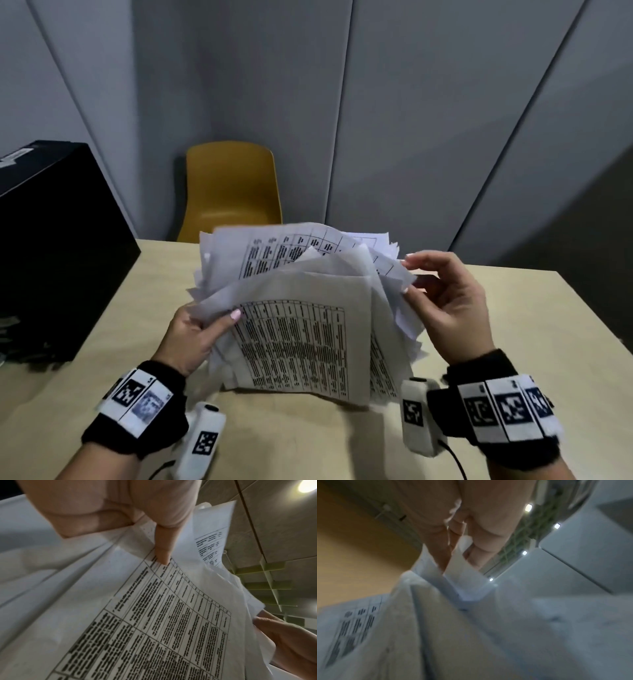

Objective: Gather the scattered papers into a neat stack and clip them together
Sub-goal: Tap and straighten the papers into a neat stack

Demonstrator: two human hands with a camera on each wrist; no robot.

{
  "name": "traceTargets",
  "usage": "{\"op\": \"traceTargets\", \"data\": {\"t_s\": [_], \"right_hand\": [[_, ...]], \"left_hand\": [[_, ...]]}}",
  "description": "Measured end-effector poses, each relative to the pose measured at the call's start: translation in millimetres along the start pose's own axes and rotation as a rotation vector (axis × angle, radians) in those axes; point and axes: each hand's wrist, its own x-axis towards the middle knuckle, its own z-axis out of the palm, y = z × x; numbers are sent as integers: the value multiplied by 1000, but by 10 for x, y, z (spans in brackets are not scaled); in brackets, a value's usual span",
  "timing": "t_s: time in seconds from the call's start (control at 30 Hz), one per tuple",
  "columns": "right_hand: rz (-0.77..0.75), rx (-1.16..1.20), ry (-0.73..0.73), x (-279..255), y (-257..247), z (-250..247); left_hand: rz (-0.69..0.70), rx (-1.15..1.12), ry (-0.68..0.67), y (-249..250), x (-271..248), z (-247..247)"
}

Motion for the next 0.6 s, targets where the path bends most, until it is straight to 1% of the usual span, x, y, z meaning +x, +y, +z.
{"op": "traceTargets", "data": {"t_s": [0.1, 0.17, 0.27, 0.37, 0.43, 0.5, 0.6], "right_hand": [[19, -172, -67, -56, 76, -106], [72, -212, -79, -99, 174, -188], [91, -150, 18, -67, 242, -220], [30, -33, 116, 101, 128, -140], [-19, 4, 129, 253, -2, -64], [-69, -23, 79, 391, -150, 26], [-139, -158, -40, 515, -373, 140]], "left_hand": [[-22, -45, 41, 1, -7, -18], [-36, -58, 36, -3, -8, -39], [-13, -64, -20, -14, 3, -79], [-32, -83, -20, -16, 7, -93], [-55, -60, -7, -40, 10, -109], [-62, -41, -17, -38, -5, -114], [-42, -16, -1, -47, -17, -115]]}}
